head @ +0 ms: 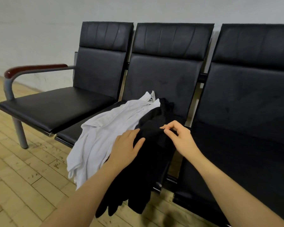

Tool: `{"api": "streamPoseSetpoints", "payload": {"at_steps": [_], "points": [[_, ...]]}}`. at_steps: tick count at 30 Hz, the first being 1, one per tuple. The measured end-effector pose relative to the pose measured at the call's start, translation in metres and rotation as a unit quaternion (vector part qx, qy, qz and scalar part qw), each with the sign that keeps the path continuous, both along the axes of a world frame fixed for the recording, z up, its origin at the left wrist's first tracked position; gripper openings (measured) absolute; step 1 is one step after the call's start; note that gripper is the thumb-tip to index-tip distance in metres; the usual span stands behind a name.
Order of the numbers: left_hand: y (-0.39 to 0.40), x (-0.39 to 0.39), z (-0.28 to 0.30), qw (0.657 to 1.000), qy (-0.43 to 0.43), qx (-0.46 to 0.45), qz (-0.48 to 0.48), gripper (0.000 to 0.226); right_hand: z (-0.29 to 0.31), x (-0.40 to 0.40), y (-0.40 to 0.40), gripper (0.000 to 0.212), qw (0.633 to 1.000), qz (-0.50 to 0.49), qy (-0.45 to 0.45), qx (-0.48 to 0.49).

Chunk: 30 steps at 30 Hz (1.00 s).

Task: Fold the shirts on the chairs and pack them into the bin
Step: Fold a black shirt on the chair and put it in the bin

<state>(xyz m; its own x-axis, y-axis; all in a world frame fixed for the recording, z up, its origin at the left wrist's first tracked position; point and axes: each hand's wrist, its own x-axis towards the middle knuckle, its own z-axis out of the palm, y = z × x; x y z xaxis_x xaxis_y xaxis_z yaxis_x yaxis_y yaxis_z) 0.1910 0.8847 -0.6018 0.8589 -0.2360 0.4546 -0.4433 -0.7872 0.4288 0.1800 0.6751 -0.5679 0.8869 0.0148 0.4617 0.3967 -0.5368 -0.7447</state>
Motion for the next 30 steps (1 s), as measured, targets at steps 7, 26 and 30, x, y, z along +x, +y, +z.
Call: {"api": "streamPoseSetpoints", "payload": {"at_steps": [7, 26, 30], "points": [[-0.011, -0.004, -0.012, 0.999, -0.036, 0.004, 0.02, 0.035, 0.003, -0.02, -0.033, 0.019, 0.997, -0.073, 0.031, 0.022], [-0.038, -0.001, -0.033, 0.998, -0.055, 0.013, 0.013, 0.016, -0.026, -0.042, -0.058, 0.01, 0.951, -0.182, -0.01, -0.252], [-0.04, 0.001, -0.012, 0.992, -0.102, -0.072, 0.02, 0.007, -0.011, -0.042, -0.054, 0.008, 0.967, -0.184, -0.046, -0.171]]}}
